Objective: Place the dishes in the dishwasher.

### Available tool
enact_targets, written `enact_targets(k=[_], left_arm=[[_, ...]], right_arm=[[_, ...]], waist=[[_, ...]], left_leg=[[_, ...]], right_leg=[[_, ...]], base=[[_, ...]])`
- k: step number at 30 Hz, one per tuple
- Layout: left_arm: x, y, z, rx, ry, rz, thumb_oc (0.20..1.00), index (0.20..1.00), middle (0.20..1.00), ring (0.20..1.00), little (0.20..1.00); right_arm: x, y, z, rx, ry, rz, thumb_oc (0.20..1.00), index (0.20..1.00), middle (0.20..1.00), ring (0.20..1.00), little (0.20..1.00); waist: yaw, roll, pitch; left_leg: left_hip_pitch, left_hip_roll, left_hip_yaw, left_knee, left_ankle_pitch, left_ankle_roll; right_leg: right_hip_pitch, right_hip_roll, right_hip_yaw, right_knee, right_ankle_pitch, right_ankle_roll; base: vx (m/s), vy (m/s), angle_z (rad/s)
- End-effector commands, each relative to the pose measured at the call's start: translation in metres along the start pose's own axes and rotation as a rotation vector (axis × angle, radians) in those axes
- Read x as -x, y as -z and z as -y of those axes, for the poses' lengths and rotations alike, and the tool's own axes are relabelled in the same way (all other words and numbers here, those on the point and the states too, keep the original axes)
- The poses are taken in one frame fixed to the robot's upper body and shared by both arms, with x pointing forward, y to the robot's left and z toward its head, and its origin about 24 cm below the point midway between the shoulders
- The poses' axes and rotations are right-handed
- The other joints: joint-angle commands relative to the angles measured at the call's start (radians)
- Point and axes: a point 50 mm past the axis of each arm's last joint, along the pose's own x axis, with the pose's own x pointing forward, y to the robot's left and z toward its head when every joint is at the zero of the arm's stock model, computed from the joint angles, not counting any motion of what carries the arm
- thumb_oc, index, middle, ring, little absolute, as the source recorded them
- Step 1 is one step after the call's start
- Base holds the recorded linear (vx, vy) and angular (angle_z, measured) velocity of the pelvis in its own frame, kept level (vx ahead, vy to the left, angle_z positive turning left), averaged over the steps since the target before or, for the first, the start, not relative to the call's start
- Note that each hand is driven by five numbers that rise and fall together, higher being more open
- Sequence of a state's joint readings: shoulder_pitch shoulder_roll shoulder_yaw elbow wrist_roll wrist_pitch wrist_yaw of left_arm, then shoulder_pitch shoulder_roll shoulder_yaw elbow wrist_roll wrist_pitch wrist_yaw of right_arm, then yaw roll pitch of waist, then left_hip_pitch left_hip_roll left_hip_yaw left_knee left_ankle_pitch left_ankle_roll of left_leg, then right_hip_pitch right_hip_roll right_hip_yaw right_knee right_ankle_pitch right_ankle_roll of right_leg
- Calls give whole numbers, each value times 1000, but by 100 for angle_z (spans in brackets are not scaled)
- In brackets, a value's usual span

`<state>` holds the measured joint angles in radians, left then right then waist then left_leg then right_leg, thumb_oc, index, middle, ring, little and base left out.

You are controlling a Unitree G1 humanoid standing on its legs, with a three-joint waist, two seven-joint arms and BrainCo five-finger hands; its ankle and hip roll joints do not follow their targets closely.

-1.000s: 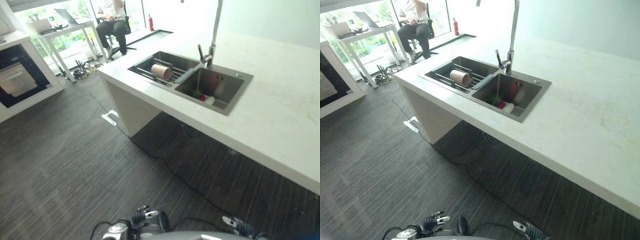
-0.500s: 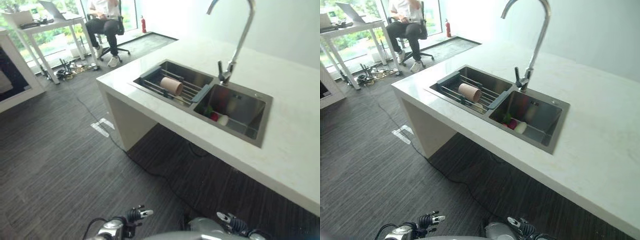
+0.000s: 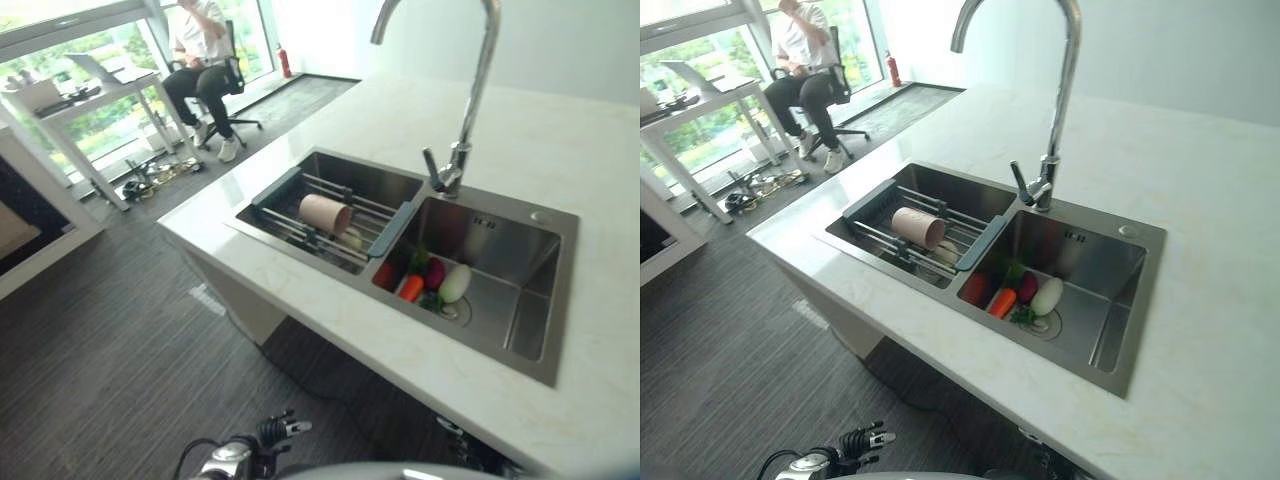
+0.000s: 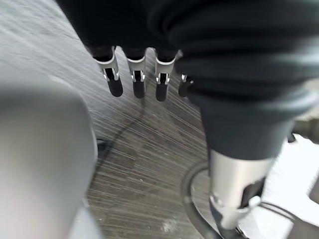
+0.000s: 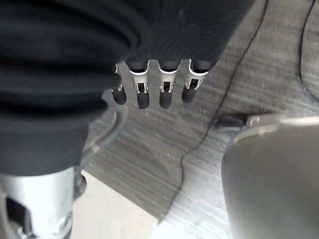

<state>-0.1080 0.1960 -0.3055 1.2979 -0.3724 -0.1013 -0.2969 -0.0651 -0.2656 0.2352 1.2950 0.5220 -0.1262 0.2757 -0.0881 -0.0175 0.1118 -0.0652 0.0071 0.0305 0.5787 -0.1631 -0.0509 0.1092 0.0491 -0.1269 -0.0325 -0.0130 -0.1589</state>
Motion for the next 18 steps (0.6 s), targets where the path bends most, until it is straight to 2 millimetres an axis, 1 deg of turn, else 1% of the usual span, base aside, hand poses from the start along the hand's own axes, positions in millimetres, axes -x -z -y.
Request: enact_targets(k=[1, 2, 3, 4, 6, 9, 11, 12, 14, 18], left_arm=[[0, -1, 0, -24, 1, 11, 1000, 1000, 1000, 1000, 1000], [0, 1, 1, -18, -2, 6, 1000, 1000, 1000, 1000, 1000], [0, 3, 2, -28, 6, -1, 1000, 1000, 1000, 1000, 1000], [0, 4, 3, -29, 7, 0, 1000, 1000, 1000, 1000, 1000], [0, 5, 3, -25, 10, -2, 1000, 1000, 1000, 1000, 1000], [0, 6, 4, -44, 20, -8, 1000, 1000, 1000, 1000, 1000], [1, 6, 3, -57, 18, -8, 1000, 1000, 1000, 1000, 1000], [0, 2, 2, -87, 24, -8, 1000, 1000, 1000, 1000, 1000], [0, -3, -2, -91, 15, -16, 1000, 1000, 1000, 1000, 1000], [2, 1, -9, -48, -17, -52, 1000, 1000, 1000, 1000, 1000]], right_arm=[[0, -11, 9, -11, 34, 14, 1000, 1000, 1000, 1000, 1000], [0, -11, 9, -5, 41, 6, 1000, 1000, 1000, 1000, 1000], [0, -12, 11, -6, 51, 6, 1000, 1000, 1000, 1000, 1000], [0, -12, 12, -6, 54, 9, 1000, 1000, 1000, 1000, 1000], [1, -11, 14, 1, 52, 10, 1000, 1000, 1000, 1000, 1000], [2, -9, 16, -10, 58, 13, 1000, 1000, 1000, 1000, 1000], [3, -7, 16, -32, 64, 13, 1000, 1000, 1000, 1000, 1000], [4, -4, 17, -83, 78, 15, 1000, 1000, 1000, 1000, 1000], [3, 2, 14, -115, 75, 1, 1000, 1000, 1000, 1000, 1000], [3, 11, 8, -124, 67, -33, 1000, 1000, 1000, 1000, 1000]], waist=[[22, 9, 10], [32, 15, 10], [47, 27, 9], [51, 28, 10], [61, 33, 11], [55, 50, 11], [48, 54, 9], [34, 57, 5], [15, 55, -2], [14, 45, -20]], left_leg=[[95, -37, 37, -284, 98, 61], [95, -29, 8, -380, 113, 54], [85, 2, -52, -491, 161, 26], [84, 9, -65, -505, 172, 21], [75, 28, -127, -532, 197, 9], [89, 32, -157, -568, 199, 7], [106, 31, -146, -576, 188, 11], [117, 30, -116, -580, 180, 17], [141, 21, -81, -590, 156, 38], [147, 17, 0, -594, 133, 59]], right_leg=[[-48, -47, 61, 114, -18, 152], [-28, -41, 84, 107, -29, 156], [-7, -32, 113, 109, -52, 157], [-3, -32, 120, 110, -57, 157], [-2, -34, 155, 123, -72, 159], [-23, -41, 178, 152, -91, 170], [-33, -49, 174, 160, -94, 174], [-42, -59, 158, 169, -93, 179], [-66, -83, 147, 176, -73, 202], [-85, -127, 113, 149, -29, 236]], base=[[231, 161, -39], [316, 271, -57], [278, 249, -68], [228, 234, -77], [126, 182, -73], [147, 303, -86], [95, 227, -71], [97, 252, -50], [129, 250, -36], [74, 111, -48]])
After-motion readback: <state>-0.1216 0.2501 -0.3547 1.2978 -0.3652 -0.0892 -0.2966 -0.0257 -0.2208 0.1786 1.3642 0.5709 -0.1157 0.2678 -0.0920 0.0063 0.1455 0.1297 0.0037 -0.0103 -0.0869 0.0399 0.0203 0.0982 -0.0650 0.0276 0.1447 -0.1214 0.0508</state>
